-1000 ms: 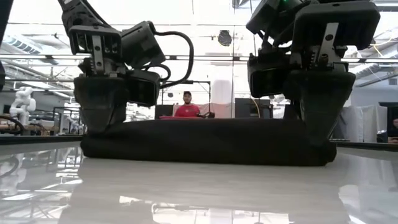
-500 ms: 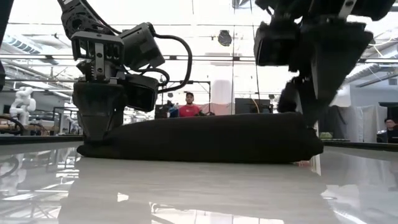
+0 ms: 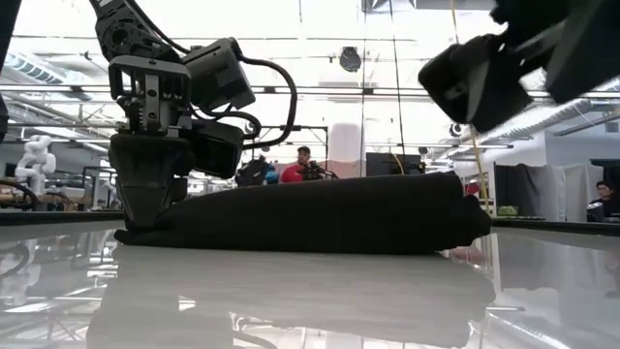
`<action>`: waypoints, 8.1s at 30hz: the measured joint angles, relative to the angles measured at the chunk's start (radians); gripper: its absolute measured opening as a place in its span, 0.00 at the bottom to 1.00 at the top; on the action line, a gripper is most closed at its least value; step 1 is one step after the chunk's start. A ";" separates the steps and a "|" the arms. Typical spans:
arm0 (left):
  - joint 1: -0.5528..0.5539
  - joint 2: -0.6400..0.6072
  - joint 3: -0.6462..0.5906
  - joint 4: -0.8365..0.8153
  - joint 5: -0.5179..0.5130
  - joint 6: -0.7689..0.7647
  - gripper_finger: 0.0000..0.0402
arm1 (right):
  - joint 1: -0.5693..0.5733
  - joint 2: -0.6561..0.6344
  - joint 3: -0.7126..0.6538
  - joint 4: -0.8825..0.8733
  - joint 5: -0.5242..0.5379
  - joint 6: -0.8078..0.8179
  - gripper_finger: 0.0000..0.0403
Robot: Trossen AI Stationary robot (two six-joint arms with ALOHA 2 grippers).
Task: Roll napkin
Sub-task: Roll the black napkin
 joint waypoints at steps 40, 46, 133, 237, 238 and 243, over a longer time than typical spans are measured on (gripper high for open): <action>0.000 -0.001 0.025 -0.025 0.041 0.113 0.12 | -0.143 0.173 0.058 -0.038 0.132 -0.070 0.44; 0.000 -0.001 0.043 -0.026 0.041 0.143 0.31 | -0.166 0.228 0.058 -0.013 0.067 -0.001 0.45; -0.150 0.017 0.196 -0.231 -0.027 0.314 0.03 | -0.279 0.248 0.056 0.151 -0.651 0.562 0.01; -0.452 -0.131 0.166 -0.217 -0.779 0.811 0.42 | -0.003 0.298 0.058 0.045 0.181 0.340 0.02; -0.450 -0.131 0.152 -0.201 -0.765 0.798 0.43 | -0.003 0.298 0.058 0.045 0.181 0.340 0.02; -0.449 -0.131 0.093 -0.144 -0.740 0.755 0.53 | -0.003 0.298 0.058 0.046 0.181 0.340 0.02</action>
